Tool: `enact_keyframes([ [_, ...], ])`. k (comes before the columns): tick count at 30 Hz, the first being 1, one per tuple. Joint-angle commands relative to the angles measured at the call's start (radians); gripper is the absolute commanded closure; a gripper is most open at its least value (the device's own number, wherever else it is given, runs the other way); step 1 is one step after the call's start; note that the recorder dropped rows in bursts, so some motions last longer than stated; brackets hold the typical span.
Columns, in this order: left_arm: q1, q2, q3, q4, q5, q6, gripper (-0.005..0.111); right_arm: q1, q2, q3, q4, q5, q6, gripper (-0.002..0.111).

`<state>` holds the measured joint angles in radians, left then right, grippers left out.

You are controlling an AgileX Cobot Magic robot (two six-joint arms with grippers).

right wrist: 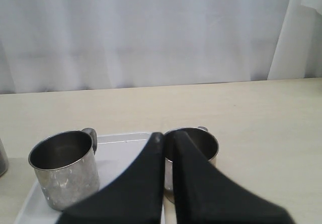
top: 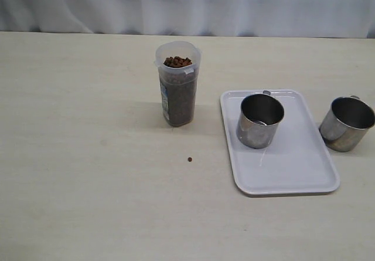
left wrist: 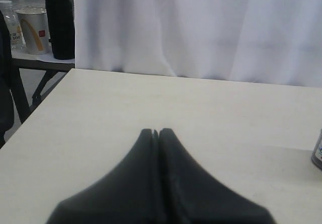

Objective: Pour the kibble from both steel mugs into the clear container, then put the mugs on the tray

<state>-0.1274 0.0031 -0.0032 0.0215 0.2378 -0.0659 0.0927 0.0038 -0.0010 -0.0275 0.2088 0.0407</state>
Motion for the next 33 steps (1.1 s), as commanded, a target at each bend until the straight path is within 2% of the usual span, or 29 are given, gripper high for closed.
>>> enact_keyframes([
  [1,-0.002,-0.003,0.003,0.012,-0.005,0.003,0.107,0.003,-0.004,0.001,-0.007,-0.034,-0.001,0.104],
  [9,-0.002,-0.003,0.003,0.012,-0.005,0.003,0.107,0.003,-0.004,0.001,-0.001,-0.513,0.012,0.104],
  [11,-0.002,-0.003,0.003,0.012,-0.005,0.003,0.107,0.003,-0.004,0.001,0.027,-0.610,0.166,0.104],
  [13,-0.002,-0.003,0.003,0.012,-0.005,0.003,0.107,0.003,-0.004,0.001,0.076,-0.567,0.207,0.104],
  [17,-0.002,-0.003,0.003,0.012,-0.005,0.003,0.107,0.003,0.063,0.001,0.191,-0.462,-0.027,0.104],
  [19,-0.002,-0.003,0.003,0.012,-0.005,0.003,0.107,0.003,0.162,0.001,0.292,-0.475,-0.087,0.104],
  [25,-0.002,-0.003,0.003,0.012,-0.005,0.003,0.107,0.003,0.493,0.001,0.408,-0.578,-0.149,0.104],
  [27,-0.002,-0.003,0.003,0.012,-0.005,0.003,0.107,0.003,0.580,0.001,0.365,-0.569,-0.150,0.104],
  [30,-0.002,-0.003,0.003,0.011,-0.006,0.003,0.107,0.003,0.715,0.001,0.178,-0.559,-0.107,0.103],
  [33,-0.002,-0.003,0.003,0.011,-0.008,0.003,0.107,0.003,0.856,-0.010,0.035,-0.565,-0.001,0.091],
])
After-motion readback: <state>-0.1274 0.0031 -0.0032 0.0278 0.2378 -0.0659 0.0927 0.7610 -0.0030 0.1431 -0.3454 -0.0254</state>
